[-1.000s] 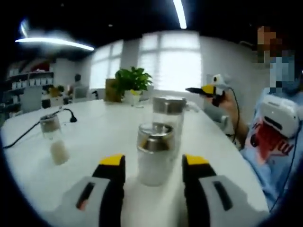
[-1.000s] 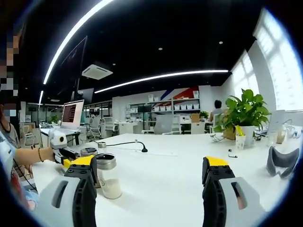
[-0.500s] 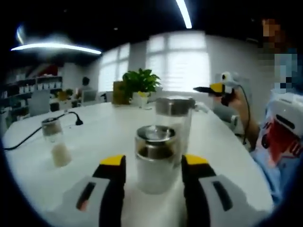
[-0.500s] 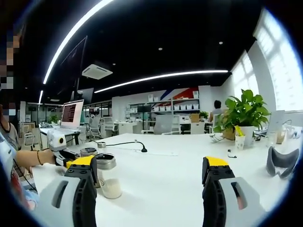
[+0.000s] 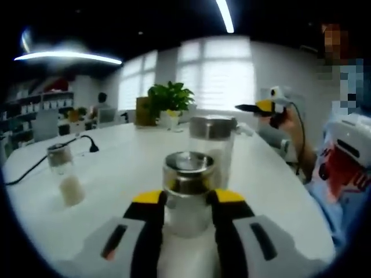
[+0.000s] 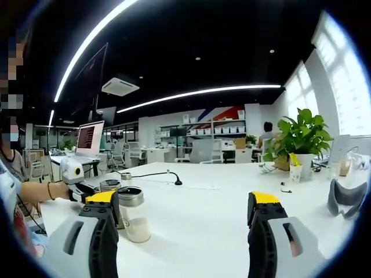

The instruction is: Rotate the seasoning bottle until the label or dispensing opening points toward the visible target arrow and the bottle remains upright within the marked orientation range

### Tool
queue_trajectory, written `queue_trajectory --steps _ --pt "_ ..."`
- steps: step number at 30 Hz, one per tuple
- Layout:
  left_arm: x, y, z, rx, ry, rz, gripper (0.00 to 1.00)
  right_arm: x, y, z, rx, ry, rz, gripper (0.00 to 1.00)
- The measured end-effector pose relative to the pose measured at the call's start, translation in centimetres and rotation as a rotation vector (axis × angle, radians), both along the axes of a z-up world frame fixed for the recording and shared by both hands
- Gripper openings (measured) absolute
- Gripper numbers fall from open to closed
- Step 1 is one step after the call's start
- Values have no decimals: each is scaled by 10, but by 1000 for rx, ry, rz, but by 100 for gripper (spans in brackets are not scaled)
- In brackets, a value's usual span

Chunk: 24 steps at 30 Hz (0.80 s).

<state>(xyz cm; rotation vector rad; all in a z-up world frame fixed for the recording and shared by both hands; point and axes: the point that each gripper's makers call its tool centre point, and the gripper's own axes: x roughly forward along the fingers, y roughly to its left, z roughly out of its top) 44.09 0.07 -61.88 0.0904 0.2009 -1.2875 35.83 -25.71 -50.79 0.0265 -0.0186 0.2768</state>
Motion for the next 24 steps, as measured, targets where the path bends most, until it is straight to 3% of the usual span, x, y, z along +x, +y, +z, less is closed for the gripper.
queue_trajectory --steps 9,17,20,22,24 --pt "0 1 0 4 3 -73 34 1 2 -1 -4 6 1 95" --pt "-1 1 0 -9 42 -57 35 1 1 -1 -3 6 -2 95" --pt "-2 1 -1 6 29 -46 35 1 1 -1 -2 8 -4 95" --pt "-3 3 -4 26 22 -51 37 1 1 -1 -2 9 -5 95" --pt "-9 5 3 -17 38 -65 45 2 0 -1 -4 7 -5 95"
